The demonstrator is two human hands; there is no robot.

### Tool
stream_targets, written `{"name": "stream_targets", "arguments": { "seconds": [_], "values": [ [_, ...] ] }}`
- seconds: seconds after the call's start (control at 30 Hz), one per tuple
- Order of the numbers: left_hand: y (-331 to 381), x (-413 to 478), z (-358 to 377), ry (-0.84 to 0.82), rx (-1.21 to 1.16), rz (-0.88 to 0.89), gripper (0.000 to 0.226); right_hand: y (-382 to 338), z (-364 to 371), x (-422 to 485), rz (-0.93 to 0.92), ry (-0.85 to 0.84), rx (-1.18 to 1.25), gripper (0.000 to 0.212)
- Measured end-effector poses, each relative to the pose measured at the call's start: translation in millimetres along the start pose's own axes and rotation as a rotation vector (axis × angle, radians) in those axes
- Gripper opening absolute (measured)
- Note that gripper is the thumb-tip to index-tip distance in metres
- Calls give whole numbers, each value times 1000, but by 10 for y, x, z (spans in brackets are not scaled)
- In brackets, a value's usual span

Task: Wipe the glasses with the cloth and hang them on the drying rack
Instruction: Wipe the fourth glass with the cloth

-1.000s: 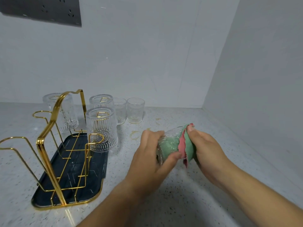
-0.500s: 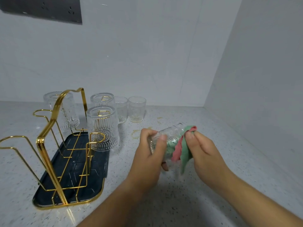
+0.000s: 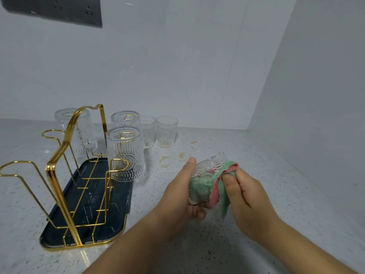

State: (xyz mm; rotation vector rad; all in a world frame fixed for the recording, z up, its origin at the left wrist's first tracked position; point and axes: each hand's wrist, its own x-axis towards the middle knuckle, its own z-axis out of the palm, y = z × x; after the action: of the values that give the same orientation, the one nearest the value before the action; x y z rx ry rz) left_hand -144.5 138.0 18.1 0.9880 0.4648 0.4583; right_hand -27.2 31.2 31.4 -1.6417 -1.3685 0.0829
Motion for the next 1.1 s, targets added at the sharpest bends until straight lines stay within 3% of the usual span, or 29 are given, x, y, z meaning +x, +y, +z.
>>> {"name": "stream_targets", "arguments": {
  "seconds": [0.13,0.2,0.27,0.3,0.37,0.43,0.5,0.6,0.7,0.8,0.87,0.93,1.0,1.1],
  "values": [
    [-102,38,-14,148,257,365,42,-88,-32,86,146,-2,168,52],
    [-174,54,-98,165,559,599,32,-154,-73,144,229,24,301,52],
    [-241,85,-198,189,857,816,43,-185,-110,190,299,40,391,50],
    [-257,106,-218,192,892,867,46,-193,-128,209,319,34,401,50],
    [-233,83,-178,140,739,768,43,-206,-151,217,303,15,387,49],
    [-184,40,-93,63,400,511,44,-233,-154,169,225,-11,307,49],
    [-94,9,-57,22,125,201,61,-212,-116,88,132,-36,175,46],
    [-11,10,-50,-62,-9,-53,65,-110,-45,-20,65,-34,88,43],
    [-38,10,-29,55,88,95,58,-80,-37,-8,126,15,120,43],
    [-130,43,-87,131,492,519,32,-140,-97,87,250,-9,295,50],
    [-156,84,-174,142,896,846,37,-151,-143,158,346,-11,399,57],
    [-171,96,-192,131,1056,1005,48,-150,-171,206,434,-27,451,62],
    [-159,81,-166,106,968,909,51,-154,-200,227,434,-43,398,59],
    [-92,41,-158,-38,635,527,57,-168,-231,215,300,-65,198,47]
  ]
}}
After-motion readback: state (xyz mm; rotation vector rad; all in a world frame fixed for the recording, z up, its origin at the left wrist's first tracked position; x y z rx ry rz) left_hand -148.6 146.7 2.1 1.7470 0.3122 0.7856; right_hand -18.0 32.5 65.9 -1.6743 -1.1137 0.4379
